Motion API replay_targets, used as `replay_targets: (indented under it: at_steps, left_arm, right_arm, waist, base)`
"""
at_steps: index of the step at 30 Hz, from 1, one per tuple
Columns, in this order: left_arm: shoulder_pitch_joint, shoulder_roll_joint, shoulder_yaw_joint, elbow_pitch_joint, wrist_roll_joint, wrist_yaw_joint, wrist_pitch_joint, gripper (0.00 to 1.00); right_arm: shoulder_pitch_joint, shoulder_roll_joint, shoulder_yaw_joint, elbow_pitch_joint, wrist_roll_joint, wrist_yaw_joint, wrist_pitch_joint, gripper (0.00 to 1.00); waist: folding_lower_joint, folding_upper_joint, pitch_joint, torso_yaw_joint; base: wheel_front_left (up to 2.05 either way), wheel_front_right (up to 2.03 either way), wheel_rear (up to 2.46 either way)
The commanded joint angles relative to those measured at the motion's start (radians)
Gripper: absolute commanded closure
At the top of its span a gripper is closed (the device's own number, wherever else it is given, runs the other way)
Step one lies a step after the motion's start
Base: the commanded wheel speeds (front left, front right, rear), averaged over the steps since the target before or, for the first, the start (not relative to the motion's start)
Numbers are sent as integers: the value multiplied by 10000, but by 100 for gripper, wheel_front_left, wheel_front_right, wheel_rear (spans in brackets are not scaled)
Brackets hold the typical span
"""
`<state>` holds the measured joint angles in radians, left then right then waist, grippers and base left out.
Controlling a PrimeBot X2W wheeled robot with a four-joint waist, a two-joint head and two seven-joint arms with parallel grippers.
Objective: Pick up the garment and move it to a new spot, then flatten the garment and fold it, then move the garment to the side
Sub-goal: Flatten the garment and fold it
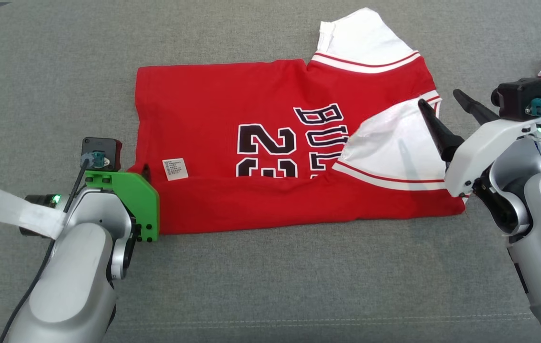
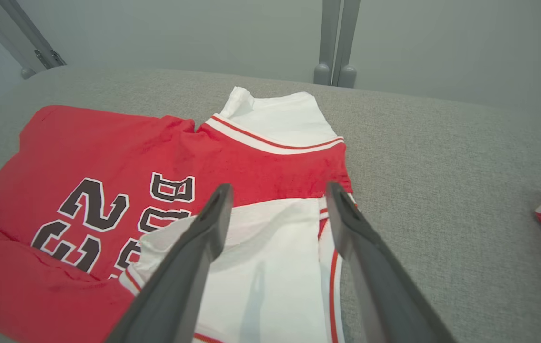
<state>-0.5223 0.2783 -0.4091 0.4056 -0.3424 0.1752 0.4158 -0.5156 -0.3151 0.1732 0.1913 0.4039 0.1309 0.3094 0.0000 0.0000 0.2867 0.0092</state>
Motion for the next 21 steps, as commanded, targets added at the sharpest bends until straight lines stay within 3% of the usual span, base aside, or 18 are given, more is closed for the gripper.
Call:
replay_targets:
  at_steps: [1, 11, 21]
  left_arm:
    - [99, -1, 82, -8, -78, 87, -228, 0]
    - [1790, -66, 226, -692, -192, 359, -2200, 0]
    - [3135, -147, 427, -835, -287, 619, -3961, 0]
  right_arm:
    - [-64, 11, -59, 40, -62, -6, -229, 0]
    - [1860, 91, -1087, -522, -729, -6, -93, 0]
    - [3289, 1496, -2606, -961, -1572, -4, -251, 0]
  waist:
    - [0, 0, -102, 16]
    - [0, 0, -942, 71]
    - [0, 0, -1385, -154]
  base:
    - [0, 0, 0]
    - [0, 0, 0]
    - [0, 0, 0]
